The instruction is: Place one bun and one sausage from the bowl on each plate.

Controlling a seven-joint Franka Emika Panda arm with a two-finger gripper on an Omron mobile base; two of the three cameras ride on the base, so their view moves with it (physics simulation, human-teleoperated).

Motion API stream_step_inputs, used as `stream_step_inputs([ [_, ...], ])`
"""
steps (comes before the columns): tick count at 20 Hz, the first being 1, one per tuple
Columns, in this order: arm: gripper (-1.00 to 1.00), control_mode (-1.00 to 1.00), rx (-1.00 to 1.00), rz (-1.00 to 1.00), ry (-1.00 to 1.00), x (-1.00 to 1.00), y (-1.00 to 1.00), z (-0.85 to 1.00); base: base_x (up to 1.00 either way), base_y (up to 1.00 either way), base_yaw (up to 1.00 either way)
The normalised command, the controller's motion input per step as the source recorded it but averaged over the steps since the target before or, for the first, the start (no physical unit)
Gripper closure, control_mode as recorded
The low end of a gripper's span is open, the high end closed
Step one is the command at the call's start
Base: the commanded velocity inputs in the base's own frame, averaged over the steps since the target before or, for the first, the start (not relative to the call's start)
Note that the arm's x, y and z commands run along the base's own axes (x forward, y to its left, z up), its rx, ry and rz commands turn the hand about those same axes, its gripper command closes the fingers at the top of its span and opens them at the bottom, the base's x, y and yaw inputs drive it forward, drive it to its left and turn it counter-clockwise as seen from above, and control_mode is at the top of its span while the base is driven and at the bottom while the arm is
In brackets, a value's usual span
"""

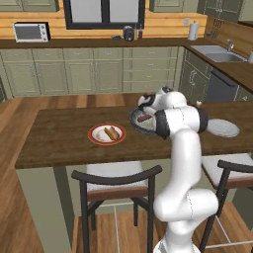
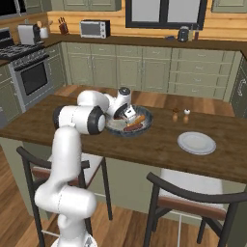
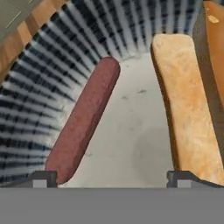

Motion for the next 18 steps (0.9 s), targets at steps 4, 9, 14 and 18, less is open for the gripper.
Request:
stream_step_inputs([
  [4, -1.0, -1.0, 0.02, -0.1, 0.19, 0.82, 0.04, 0.04, 0.0, 0.0, 0.0],
  [9, -1.0, -1.0, -0.07, 0.0, -0.16, -0.56, -0.07, -0.69, 0.0, 0.0, 0.0],
  [14, -1.0, -1.0, -0.06, 0.05, -0.19, -1.0, -0.41, -0.96, 0.0, 0.0, 0.0],
  [18, -1.0, -1.0, -0.07, 0.07, -0.01, -0.73, 0.06, -0.46, 0.0, 0.0, 0.0],
])
